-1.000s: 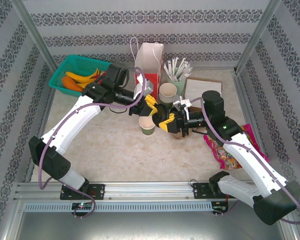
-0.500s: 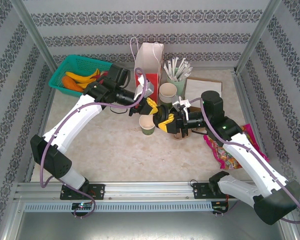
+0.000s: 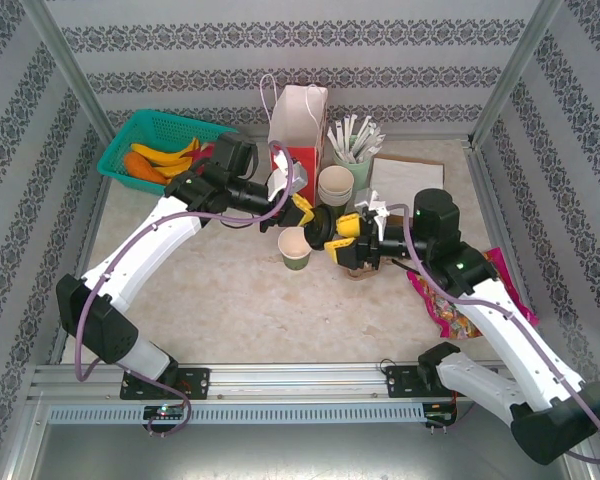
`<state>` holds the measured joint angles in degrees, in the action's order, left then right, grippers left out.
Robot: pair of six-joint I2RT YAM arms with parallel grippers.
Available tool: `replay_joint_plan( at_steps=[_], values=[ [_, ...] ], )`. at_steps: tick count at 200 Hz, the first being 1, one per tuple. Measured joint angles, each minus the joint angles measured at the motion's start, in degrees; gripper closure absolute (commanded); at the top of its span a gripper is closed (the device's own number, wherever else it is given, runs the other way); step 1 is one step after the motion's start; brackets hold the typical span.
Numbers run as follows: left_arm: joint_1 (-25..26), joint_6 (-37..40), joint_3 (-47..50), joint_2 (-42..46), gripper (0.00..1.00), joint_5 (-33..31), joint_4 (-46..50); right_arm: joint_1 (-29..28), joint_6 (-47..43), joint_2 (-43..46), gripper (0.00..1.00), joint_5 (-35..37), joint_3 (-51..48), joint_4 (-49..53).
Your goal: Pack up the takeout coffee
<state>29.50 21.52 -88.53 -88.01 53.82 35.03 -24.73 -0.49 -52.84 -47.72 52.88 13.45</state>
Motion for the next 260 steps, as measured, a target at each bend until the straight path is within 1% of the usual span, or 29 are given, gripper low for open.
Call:
replay_joint_plan(
  at_steps=[8,15,17,41,67,86,97,114,126,144,165,194,223,260],
  values=[
    [0.0,-1.03,0.42,0.07,1.0,-1.27,-0.9,0.04,0.24,0.72,0.13,3.48,-0.52,-0.09],
    [0.0,-1.99,0.81,0.13,1.0,-2.58,-1.64,0.15,0.52,1.22,0.03,6.78,-0.96,-0.22],
    [0.0,-2.38,0.94,0.17,1.0,-3.02,-1.77,0.15,0.87,1.38,0.02,7.74,-1.09,-0.22],
    [0.0,-6.23,2.8,0.61,1.0,-8.31,-3.78,0.22,3.37,2.38,0.02,19.87,-2.32,-0.63],
    [0.0,-11.82,5.03,1.55,1.0,-13.97,-4.48,0.26,10.27,3.3,0.02,34.01,-2.51,-0.37],
    [0.0,-16.37,7.02,2.8,1.0,-17.68,-4.81,1.73,13.99,4.0,0.02,41.64,-2.49,1.18],
    [0.0,-19.28,8.61,3.87,1.0,-19.96,-4.87,3.37,15.67,4.13,0.02,44.33,-2.49,2.43],
    [0.0,-23.76,10.19,4.85,1.0,-24.15,-4.2,5.75,18.71,4.04,0.02,45.81,-2.49,4.24],
    [0.0,-27.04,10.21,4.87,1.0,-27.52,-2.82,6.75,20.85,3.82,0.02,45.51,-2.73,4.57],
    [0.0,-31.98,10.23,4.85,1.0,-31.76,-0.26,6.97,24.92,2.54,0.02,43.71,-3.54,3.8],
    [0.0,-37.53,11.26,4.81,1.0,-34.49,1.27,6.45,30.77,-0.85,0.02,42.1,-4.7,3.48],
    [0.0,-43.91,12.68,3.37,1.0,-35.32,3.1,5.29,39.5,-4.87,0.02,41.83,-6.62,2.23],
    [0.0,-48.3,12.61,0.59,1.0,-35.65,5.14,1.95,42.8,-8.74,0.02,43.06,-6.58,2.16],
    [0.0,-52.3,12.52,-2.12,1.0,-34.86,6.32,-0.74,46.73,-13.07,0.02,42.27,-6.4,-0.24]
  ],
)
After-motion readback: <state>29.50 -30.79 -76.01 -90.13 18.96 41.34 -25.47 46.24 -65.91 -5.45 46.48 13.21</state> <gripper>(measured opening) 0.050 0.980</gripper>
